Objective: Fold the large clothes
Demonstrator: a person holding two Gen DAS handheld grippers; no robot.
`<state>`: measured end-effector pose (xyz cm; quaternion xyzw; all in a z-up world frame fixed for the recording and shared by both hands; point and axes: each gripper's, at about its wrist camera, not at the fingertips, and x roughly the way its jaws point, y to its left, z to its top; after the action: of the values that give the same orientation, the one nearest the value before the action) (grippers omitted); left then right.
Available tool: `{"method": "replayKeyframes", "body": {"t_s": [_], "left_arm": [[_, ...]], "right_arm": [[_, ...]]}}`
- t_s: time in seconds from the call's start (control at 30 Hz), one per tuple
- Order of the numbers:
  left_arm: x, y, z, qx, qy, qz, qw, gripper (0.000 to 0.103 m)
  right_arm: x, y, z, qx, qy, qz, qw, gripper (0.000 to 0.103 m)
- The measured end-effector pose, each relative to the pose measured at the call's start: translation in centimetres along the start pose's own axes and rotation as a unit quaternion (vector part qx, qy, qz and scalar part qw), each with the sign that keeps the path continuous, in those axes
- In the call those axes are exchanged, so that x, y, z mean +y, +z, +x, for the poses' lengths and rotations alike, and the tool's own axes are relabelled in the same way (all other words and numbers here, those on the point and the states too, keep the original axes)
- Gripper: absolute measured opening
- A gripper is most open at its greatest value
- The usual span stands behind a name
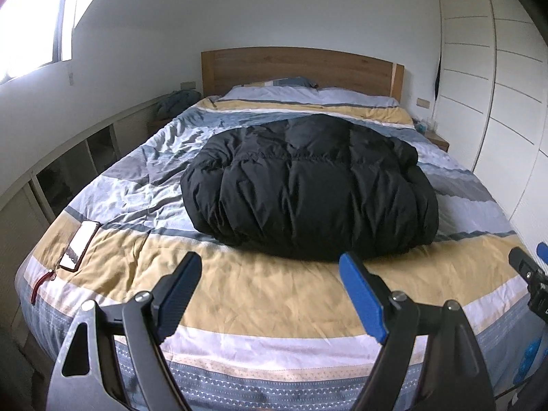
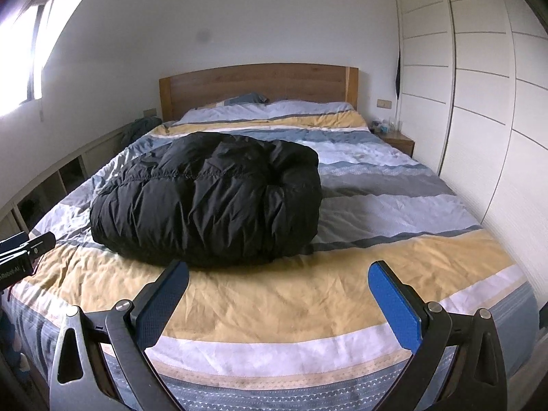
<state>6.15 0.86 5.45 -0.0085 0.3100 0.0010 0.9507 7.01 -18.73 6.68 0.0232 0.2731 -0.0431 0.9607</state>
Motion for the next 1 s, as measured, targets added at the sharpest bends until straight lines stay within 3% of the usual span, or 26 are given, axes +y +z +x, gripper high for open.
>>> {"method": "replayKeyframes", "body": {"t_s": [1.0], "left_arm": [[0.1, -1.6, 2.7, 0.029, 0.004, 0.003, 0.9996, 0.082]], "right_arm": [[-0.4, -1.5, 2.9, 0.031, 0.013, 0.01, 0.999, 0.103]]}}
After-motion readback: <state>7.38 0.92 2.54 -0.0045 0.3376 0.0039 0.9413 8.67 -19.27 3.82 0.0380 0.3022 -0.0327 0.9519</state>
